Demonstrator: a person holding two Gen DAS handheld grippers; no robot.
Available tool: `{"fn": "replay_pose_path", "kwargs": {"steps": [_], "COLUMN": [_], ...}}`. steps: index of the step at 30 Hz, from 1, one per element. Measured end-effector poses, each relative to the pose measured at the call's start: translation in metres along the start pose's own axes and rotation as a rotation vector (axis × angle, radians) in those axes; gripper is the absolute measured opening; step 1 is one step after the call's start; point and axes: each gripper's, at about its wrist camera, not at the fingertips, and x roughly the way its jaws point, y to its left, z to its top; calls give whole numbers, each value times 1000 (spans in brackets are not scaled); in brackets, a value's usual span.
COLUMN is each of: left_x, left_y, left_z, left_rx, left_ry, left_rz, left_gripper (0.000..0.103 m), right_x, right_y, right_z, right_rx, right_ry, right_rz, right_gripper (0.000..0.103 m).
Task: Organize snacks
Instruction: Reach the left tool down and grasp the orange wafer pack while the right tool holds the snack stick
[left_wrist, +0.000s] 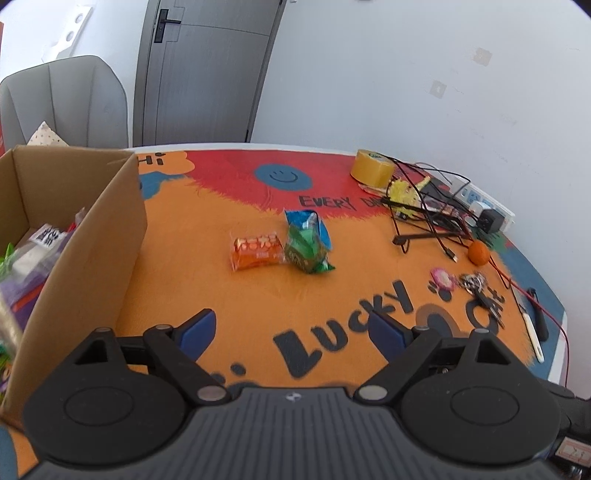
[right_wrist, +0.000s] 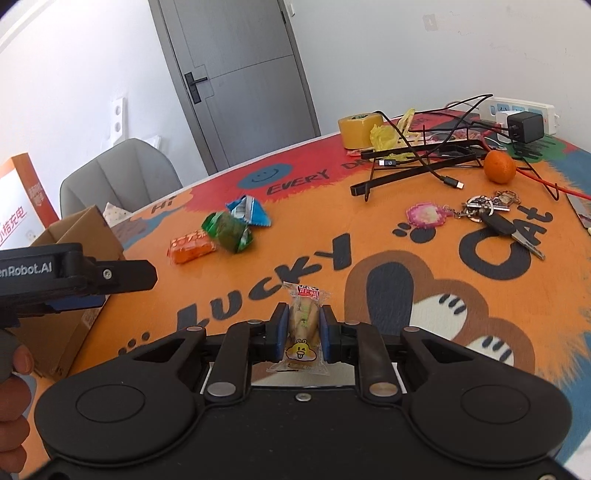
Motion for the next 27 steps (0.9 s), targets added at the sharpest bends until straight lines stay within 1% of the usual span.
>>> {"fn": "replay_pose_path", "kwargs": {"steps": [5, 8, 11, 13, 15, 20, 27], "left_x": [13, 21, 29, 35, 41, 56, 81], "left_y": [-2, -1, 2, 3, 4, 5, 9], "left_z": [12, 20, 27, 31, 36, 44, 50], "left_rx": [-8, -23, -43, -58, -68, -74, -86], "left_ry": [-23, -36, -47, -51, -53, -55, -38], "left_rz": [32, 57, 87, 107, 121, 152, 185], "left_gripper": [89, 86, 81, 73, 70, 70, 65], "right_x": [8, 12, 16, 18, 20, 26, 33], "right_y": [-9, -15, -18, -21, -23, -30, -36], "right_z": [10, 16, 21, 25, 29, 37, 44], "right_rx": [35, 51, 59, 67, 75, 97, 120], "right_ry": [-13, -16, -20, -26, -31, -42, -52], "right_rz": [-1, 1, 6, 8, 9, 13, 18], "right_gripper": [19, 19, 19, 19, 19, 19, 19]}}
